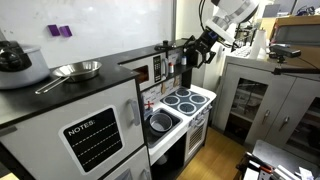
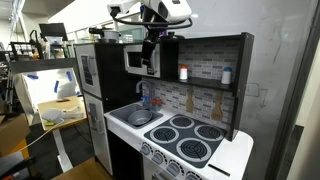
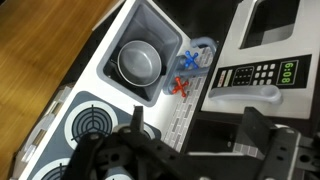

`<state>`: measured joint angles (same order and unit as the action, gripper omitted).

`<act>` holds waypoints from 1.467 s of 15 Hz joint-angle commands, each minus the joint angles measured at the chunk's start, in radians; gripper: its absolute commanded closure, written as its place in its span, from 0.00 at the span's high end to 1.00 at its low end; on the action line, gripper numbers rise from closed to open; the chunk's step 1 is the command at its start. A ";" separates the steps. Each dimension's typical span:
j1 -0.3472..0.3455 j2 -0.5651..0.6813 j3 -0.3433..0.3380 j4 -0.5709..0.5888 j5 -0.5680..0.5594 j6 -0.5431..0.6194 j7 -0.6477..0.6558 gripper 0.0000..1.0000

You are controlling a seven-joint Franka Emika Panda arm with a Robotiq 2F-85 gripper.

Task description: Open the microwave

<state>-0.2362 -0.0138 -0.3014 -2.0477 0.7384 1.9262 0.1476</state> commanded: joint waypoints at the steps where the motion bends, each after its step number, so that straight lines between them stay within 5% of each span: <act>1: -0.035 0.031 -0.013 -0.010 0.139 -0.029 -0.006 1.00; 9: -0.061 0.129 -0.015 0.006 0.373 -0.107 -0.004 1.00; 22: -0.115 0.246 -0.030 0.036 0.572 -0.274 0.049 1.00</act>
<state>-0.3322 0.1868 -0.3355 -2.0573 1.2743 1.7140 0.1605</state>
